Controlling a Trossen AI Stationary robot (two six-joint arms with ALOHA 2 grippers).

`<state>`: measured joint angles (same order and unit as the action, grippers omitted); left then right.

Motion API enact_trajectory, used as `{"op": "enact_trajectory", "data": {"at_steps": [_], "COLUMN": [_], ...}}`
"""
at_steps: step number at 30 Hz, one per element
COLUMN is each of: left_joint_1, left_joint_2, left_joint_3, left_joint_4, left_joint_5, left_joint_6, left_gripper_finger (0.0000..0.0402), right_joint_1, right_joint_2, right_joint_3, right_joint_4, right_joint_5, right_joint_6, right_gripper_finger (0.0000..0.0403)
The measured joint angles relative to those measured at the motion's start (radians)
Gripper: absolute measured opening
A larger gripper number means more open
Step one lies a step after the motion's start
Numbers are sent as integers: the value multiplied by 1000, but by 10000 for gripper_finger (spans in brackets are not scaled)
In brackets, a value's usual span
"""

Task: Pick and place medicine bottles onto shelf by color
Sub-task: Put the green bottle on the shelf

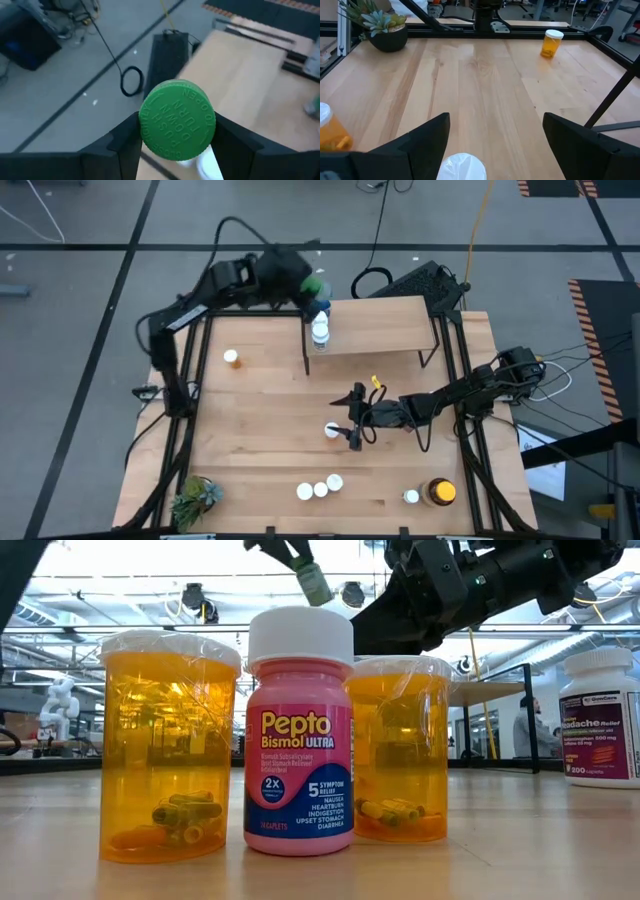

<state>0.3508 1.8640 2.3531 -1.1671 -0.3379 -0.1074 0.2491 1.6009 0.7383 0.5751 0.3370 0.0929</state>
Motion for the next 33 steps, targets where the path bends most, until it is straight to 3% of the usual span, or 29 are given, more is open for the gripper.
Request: {"op": "enact_trajectory", "data": {"at_steps": [11,19,33], "left_joint_1": [92,86,76], "left_joint_2": [187,249,261], "left_joint_3": [-5,-4,-22], "left_joint_4": [228,163,121], "left_joint_5": [205,211,207], "left_joint_6": [51,130,137], "left_gripper_finger": [204,204,205], "right_joint_1": [-29,-34,-12], "right_joint_2": [0,0,0], "right_joint_3": [0,0,0], "right_joint_4": [-53,-72,-27], "right_joint_5": [1,1,54], "right_joint_6": [33,36,-18], "right_gripper_finger": [313,313,313]}}
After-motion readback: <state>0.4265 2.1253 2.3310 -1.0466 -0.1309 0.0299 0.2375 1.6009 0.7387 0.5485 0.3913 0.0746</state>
